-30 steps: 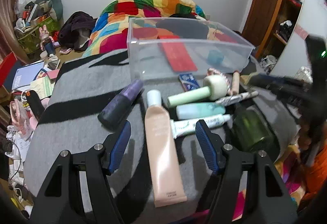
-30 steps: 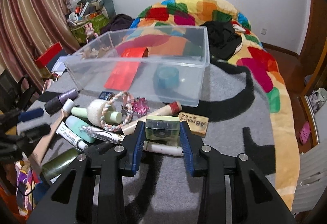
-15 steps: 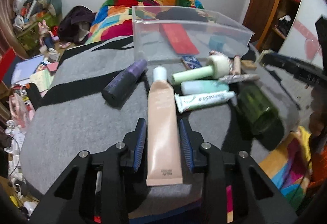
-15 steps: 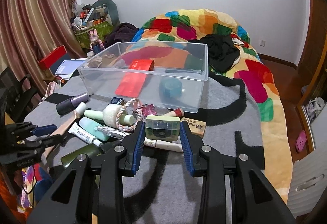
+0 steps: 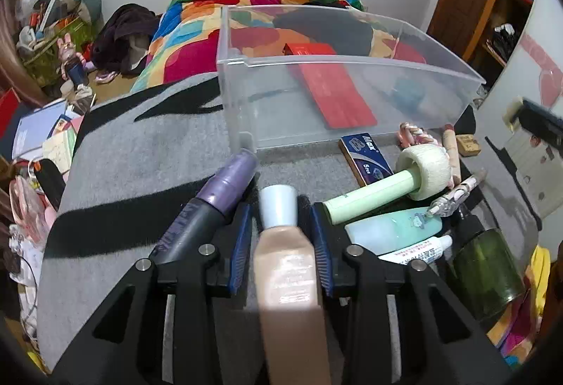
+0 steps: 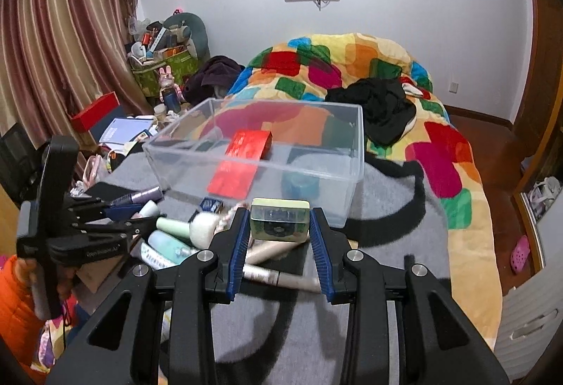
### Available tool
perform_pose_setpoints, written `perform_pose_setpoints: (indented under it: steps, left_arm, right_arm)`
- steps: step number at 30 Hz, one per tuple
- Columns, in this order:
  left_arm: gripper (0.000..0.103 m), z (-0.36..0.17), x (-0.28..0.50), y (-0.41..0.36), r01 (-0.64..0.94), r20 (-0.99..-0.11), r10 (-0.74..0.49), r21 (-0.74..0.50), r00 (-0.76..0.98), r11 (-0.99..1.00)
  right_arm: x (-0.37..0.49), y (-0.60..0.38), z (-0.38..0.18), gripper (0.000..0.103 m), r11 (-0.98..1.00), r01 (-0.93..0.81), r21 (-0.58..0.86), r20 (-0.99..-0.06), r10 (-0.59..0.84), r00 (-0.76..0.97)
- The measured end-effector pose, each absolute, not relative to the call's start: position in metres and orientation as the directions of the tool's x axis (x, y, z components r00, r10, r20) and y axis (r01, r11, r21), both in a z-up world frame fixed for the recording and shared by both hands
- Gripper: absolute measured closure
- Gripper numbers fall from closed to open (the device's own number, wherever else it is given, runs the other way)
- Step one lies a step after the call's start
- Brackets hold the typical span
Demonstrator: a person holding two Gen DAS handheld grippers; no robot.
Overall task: Organize objects
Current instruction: 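Lower beige tube into bin with left tool while right releases box inside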
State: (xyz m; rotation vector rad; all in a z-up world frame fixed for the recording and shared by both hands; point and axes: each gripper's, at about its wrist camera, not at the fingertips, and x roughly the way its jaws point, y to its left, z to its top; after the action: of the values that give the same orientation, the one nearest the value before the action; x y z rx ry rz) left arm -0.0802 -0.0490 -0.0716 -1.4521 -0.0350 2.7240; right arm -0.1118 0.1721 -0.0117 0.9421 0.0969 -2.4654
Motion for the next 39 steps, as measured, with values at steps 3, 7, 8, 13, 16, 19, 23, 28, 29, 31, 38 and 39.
perform_pose_setpoints:
  steps: [3, 7, 8, 13, 16, 19, 23, 28, 29, 31, 38, 39]
  left_arm:
    - [0.078, -0.07, -0.079, -0.05, -0.034, -0.826, 0.061, -0.051, -0.56, -0.998]
    - [0.083, -0.058, -0.075, -0.056, -0.019, -0.811, 0.07, -0.073, -0.581, -0.997]
    - [0.083, -0.053, -0.072, -0.057, -0.017, -0.802, 0.075, -0.081, -0.592, -0.997]
    - [0.083, -0.015, -0.067, -0.059, -0.026, -0.742, 0.089, -0.096, -0.665, -0.995]
    - [0.083, 0.009, -0.064, -0.057, -0.039, -0.701, 0.091, -0.09, -0.707, -0.995]
    - [0.083, 0.032, -0.062, -0.055, -0.052, -0.66, 0.106, -0.1, -0.743, -0.994]
    - [0.083, 0.062, -0.066, -0.053, -0.069, -0.61, 0.119, -0.105, -0.783, -0.992]
    - [0.083, 0.094, -0.074, -0.05, -0.078, -0.55, 0.121, -0.1, -0.826, -0.992]
    - [0.083, 0.099, -0.076, -0.051, -0.077, -0.542, 0.121, -0.103, -0.832, -0.992]
    - [0.083, 0.109, -0.084, -0.052, -0.069, -0.524, 0.116, -0.108, -0.844, -0.992]
    - [0.083, 0.112, -0.112, -0.058, -0.009, -0.498, 0.059, -0.102, -0.865, -0.995]
    - [0.083, 0.108, -0.116, -0.061, 0.004, -0.502, 0.051, -0.108, -0.863, -0.994]
  right_arm:
    - [-0.122, 0.168, -0.008, 0.072, -0.877, 0.47, 0.099, -0.64, -0.418, -0.645]
    - [-0.138, 0.164, -0.005, 0.072, -0.876, 0.468, 0.113, -0.637, -0.425, -0.643]
    - [-0.143, 0.163, -0.004, 0.072, -0.877, 0.465, 0.116, -0.635, -0.426, -0.645]
    - [-0.159, 0.162, 0.002, 0.072, -0.882, 0.452, 0.132, -0.627, -0.427, -0.652]
    - [-0.166, 0.161, 0.005, 0.072, -0.886, 0.447, 0.126, -0.622, -0.422, -0.66]
    - [-0.17, 0.16, 0.006, 0.072, -0.885, 0.449, 0.123, -0.622, -0.421, -0.66]
    - [-0.173, 0.159, 0.007, 0.072, -0.884, 0.452, 0.122, -0.623, -0.422, -0.658]
    - [-0.183, 0.159, 0.011, 0.072, -0.88, 0.456, 0.136, -0.62, -0.434, -0.653]
    - [-0.185, 0.158, 0.012, 0.072, -0.879, 0.456, 0.138, -0.62, -0.436, -0.652]
    - [-0.189, 0.156, 0.013, 0.072, -0.878, 0.458, 0.14, -0.621, -0.438, -0.651]
    - [-0.206, 0.143, 0.002, 0.072, -0.873, 0.471, 0.125, -0.654, -0.43, -0.623]
    - [-0.208, 0.14, -0.001, 0.072, -0.872, 0.474, 0.124, -0.663, -0.428, -0.614]
